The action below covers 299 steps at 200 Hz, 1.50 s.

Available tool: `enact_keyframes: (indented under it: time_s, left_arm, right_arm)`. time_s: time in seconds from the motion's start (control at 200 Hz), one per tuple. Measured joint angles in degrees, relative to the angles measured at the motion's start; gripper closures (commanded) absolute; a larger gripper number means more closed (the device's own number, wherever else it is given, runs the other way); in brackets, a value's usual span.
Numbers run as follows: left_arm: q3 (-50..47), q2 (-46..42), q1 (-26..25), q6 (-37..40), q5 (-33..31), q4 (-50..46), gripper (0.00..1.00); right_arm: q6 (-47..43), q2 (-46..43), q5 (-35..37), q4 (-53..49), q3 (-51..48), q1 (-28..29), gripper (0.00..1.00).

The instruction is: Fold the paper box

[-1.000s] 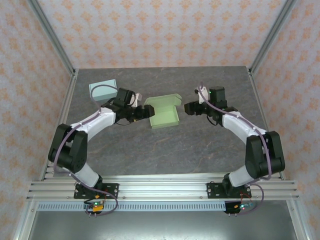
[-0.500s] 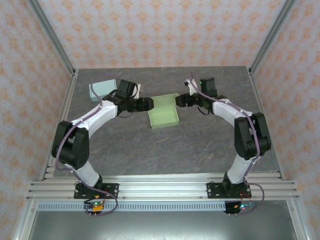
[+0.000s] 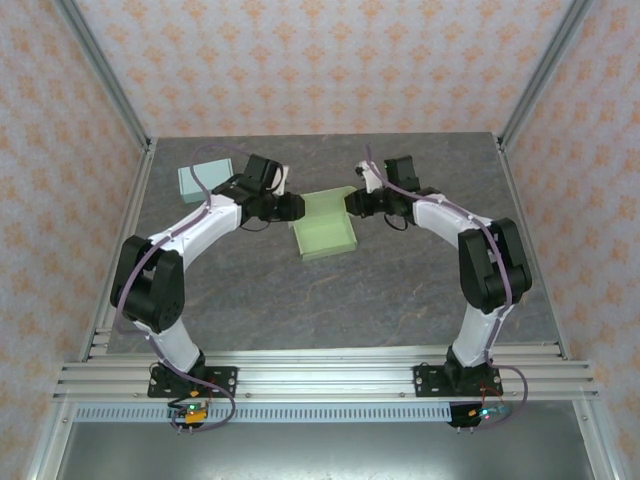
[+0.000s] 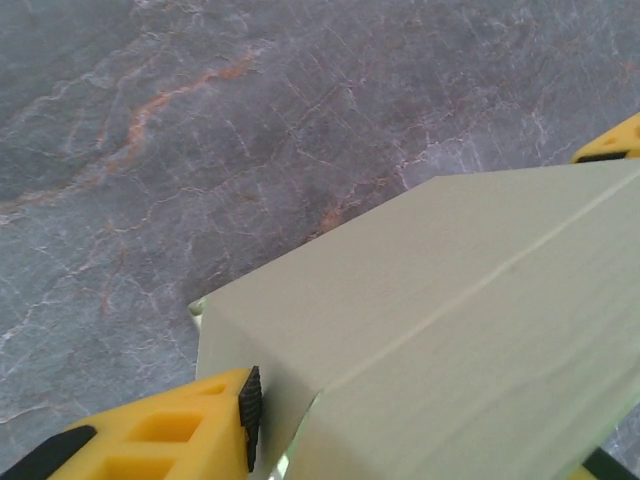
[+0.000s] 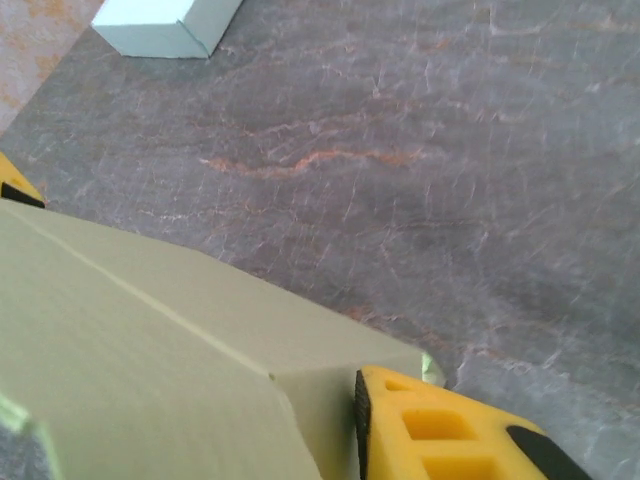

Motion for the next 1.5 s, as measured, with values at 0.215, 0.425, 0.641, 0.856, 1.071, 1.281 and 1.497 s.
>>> enact_keyframes:
  time_s: [0.215,0.425,0.641,0.856,1.071,1.281,1.497]
  left_arm:
    - [1.4,1.9,-0.7,-3.8,-0.5,-0.9,0.65]
    - [1.2,1.9,-2.3,-5.9,-0.6,-0.8,0.65]
    - [-3.9,1.9,-3.7,-5.8,0.1,0.4,0.62]
    - [-7.9,1.9,-4.2,-5.6,1.4,1.6,0.51]
    - [-10.1,-1.5,-4.2,-4.5,2.2,2.2,0.35]
    - [-15.1,-10.1,-4.2,-4.0,5.2,4.8,0.29]
    - [-22.6,-21.4,-4.0,-4.4,4.7,7.2,0.21]
  right_arm:
    - [4.7,-2.4,7.1,0.4,-2.2,2.1,0.78]
    - [7.1,-5.2,10.1,2.9,-6.5,2.5,0.78]
    - [8.9,-8.3,10.0,7.0,-14.4,2.9,0.76]
    - [10.7,-10.2,9.3,8.2,-19.0,3.8,0.64]
    - [12.4,-15.7,7.8,9.8,-22.9,3.8,0.47]
    - [13.3,-21.7,5.4,11.2,-28.7,3.8,0.42]
    - [13.2,-29.4,4.0,10.6,-30.2,3.7,0.35]
